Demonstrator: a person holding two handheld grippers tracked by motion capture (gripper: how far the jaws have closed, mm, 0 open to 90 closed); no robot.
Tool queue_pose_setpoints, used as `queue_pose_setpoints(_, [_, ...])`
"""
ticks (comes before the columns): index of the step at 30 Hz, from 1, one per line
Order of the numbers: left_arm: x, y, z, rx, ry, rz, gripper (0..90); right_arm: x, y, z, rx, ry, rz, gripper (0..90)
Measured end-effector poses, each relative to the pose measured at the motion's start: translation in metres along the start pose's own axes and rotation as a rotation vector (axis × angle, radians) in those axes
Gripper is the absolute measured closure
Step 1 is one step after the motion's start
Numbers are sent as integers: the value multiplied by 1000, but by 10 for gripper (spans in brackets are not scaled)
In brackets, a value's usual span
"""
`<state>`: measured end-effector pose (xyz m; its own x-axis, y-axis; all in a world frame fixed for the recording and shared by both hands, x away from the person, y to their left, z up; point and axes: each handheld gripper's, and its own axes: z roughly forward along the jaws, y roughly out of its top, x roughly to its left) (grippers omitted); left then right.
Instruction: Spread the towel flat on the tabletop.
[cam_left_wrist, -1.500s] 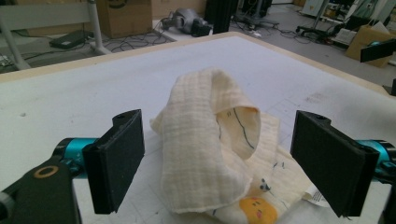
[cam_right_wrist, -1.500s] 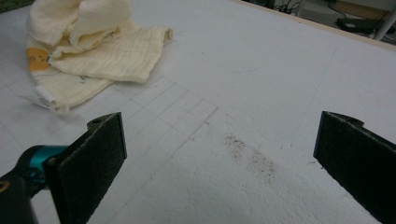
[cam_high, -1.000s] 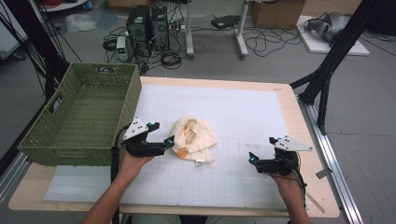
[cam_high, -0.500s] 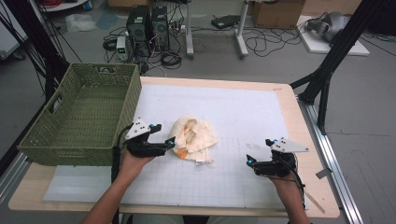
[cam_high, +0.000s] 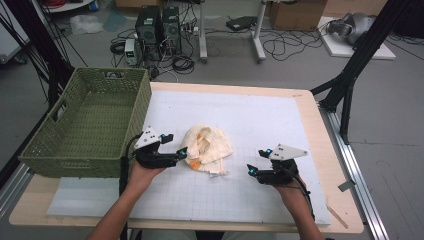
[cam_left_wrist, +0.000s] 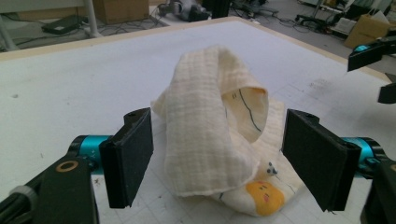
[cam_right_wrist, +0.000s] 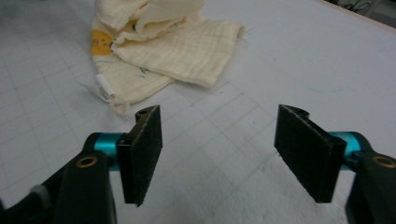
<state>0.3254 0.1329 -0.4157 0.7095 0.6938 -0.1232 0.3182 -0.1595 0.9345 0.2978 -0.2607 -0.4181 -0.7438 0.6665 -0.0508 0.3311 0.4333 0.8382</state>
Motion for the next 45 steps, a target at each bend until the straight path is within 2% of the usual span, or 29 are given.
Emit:
queue_pose_setpoints(2, [0, 0, 0, 2, -1, 4, 270, 3, 9, 17, 14, 18, -36, 377])
queue_pose_setpoints(3, [0, 0, 0, 0, -1, 3, 270, 3, 9, 17, 14, 18, -36, 377])
queue_pose_setpoints(4, [1, 0, 0, 5, -2, 4, 276, 4, 15, 27, 24, 37, -51, 404])
queue_pose_setpoints(5, [1, 0, 0, 5, -2, 4, 277, 4, 15, 27, 24, 37, -51, 404])
queue_pose_setpoints(6, [1, -1, 1, 8, -3, 0, 282, 5, 20, 38, 34, 59, -64, 436])
queue_pose_setpoints(8, [1, -1, 1, 14, -7, 0, 291, 7, 23, 44, 39, 72, -71, 457])
queue_pose_setpoints(9, [1, -1, 2, 16, -8, -2, 297, 9, 28, 55, 49, 96, -91, 477])
queue_pose_setpoints(10, [1, -1, 2, 19, -9, -2, 297, 9, 28, 55, 49, 96, -91, 477])
queue_pose_setpoints(12, [2, -2, 3, 24, -7, -1, 305, 12, 33, 73, 81, 109, -111, 512])
queue_pose_setpoints(14, [2, -2, 3, 32, -11, -5, 309, 12, 34, 78, 94, 114, -113, 526])
queue_pose_setpoints(16, [3, -3, 3, 31, -7, -8, 311, 13, 35, 94, 122, 120, -120, 561])
queue_pose_setpoints(18, [4, -3, 3, 29, -6, -13, 312, 13, 35, 103, 154, 128, -124, 629])
queue_pose_setpoints(19, [4, -3, 2, 30, -3, -15, 312, 13, 35, 103, 154, 128, -124, 629])
queue_pose_setpoints(20, [5, -3, 2, 28, -3, -15, 314, 10, 36, 105, 158, 170, -79, 754])
queue_pose_setpoints(21, [5, -3, 2, 25, -1, -20, 314, 10, 36, 105, 158, 170, -79, 754])
queue_pose_setpoints(22, [6, -3, 1, 27, 0, -15, 317, 11, 36, 103, 168, 171, -69, 830])
queue_pose_setpoints(25, [7, -4, 2, 34, 2, -18, 325, 11, 36, 99, 186, 177, -73, 863])
queue_pose_setpoints(26, [7, -4, 1, 34, 3, -23, 326, 11, 35, 92, 200, 182, -76, 895])
queue_pose_setpoints(29, [8, -4, 0, 34, 5, -18, 332, 11, 29, 75, 198, 184, -80, 895])
queue_pose_setpoints(31, [8, -4, 0, 32, 12, -26, 332, 8, 24, 62, 204, 163, -83, 894])
queue_pose_setpoints(33, [8, -4, 0, 33, 14, -24, 333, 3, 21, 55, 170, 147, -80, 753])
queue_pose_setpoints(34, [8, -4, 1, 35, 15, -19, 333, 3, 21, 55, 170, 147, -80, 753])
queue_pose_setpoints(35, [8, -4, 1, 31, 16, -21, 333, 1, 21, 54, 160, 151, -71, 685])
queue_pose_setpoints(36, [8, -4, 1, 31, 17, -20, 333, 2, 22, 57, 136, 129, -83, 585])
queue_pose_setpoints(37, [8, -4, 1, 29, 18, -18, 333, 2, 22, 57, 136, 129, -83, 585])
queue_pose_setpoints(38, [8, -4, 1, 27, 20, -18, 333, 4, 22, 64, 110, 102, -81, 519])
queue_pose_setpoints(40, [8, -4, 1, 26, 20, -19, 334, 3, 24, 74, 94, 105, -60, 488])
queue_pose_setpoints(43, [9, -4, 1, 29, 18, -18, 334, 2, 27, 91, 93, 106, -26, 484])
queue_pose_setpoints(45, [9, -4, 1, 31, 17, -21, 335, 2, 25, 100, 129, 114, -35, 571])
